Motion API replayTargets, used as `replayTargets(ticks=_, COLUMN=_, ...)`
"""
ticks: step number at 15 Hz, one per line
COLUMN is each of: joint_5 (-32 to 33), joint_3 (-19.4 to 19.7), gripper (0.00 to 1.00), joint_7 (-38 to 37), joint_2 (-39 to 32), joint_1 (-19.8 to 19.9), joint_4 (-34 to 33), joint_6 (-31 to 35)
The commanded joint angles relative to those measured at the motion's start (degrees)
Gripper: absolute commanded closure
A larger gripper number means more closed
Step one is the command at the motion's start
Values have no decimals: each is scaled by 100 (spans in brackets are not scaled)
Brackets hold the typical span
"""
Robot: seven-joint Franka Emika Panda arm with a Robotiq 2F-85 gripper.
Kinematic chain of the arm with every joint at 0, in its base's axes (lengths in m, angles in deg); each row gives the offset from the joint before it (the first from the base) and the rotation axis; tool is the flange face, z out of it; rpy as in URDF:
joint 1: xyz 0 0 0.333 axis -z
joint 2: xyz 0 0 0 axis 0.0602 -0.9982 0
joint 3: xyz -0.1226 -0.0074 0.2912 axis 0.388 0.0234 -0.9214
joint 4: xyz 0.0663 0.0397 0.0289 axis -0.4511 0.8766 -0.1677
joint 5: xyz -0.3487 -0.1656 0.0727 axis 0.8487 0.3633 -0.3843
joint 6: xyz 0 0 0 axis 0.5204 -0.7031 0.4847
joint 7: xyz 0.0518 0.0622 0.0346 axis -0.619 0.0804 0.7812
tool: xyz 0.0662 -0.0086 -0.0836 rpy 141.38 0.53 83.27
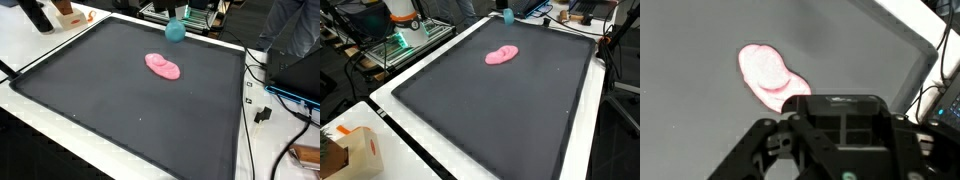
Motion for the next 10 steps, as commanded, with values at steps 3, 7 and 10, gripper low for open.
replayTargets(ticks=3, joint_5=271, joint_3=-77, gripper=65, joint_7=-959, joint_2=-24, joint_1=-94, joint_4=-254, joint_6=-328)
replayTargets(ticks=7, joint_5=128, joint_3=-59, gripper=40, joint_7=-784, joint_2=-17, joint_1=-86, joint_4=-188, joint_6=-183)
replayTargets(ticks=10, joint_5=129, joint_3=-59, gripper=40, joint_7=-810, joint_2=-19, joint_1=-86, joint_4=-188, joint_6=-184)
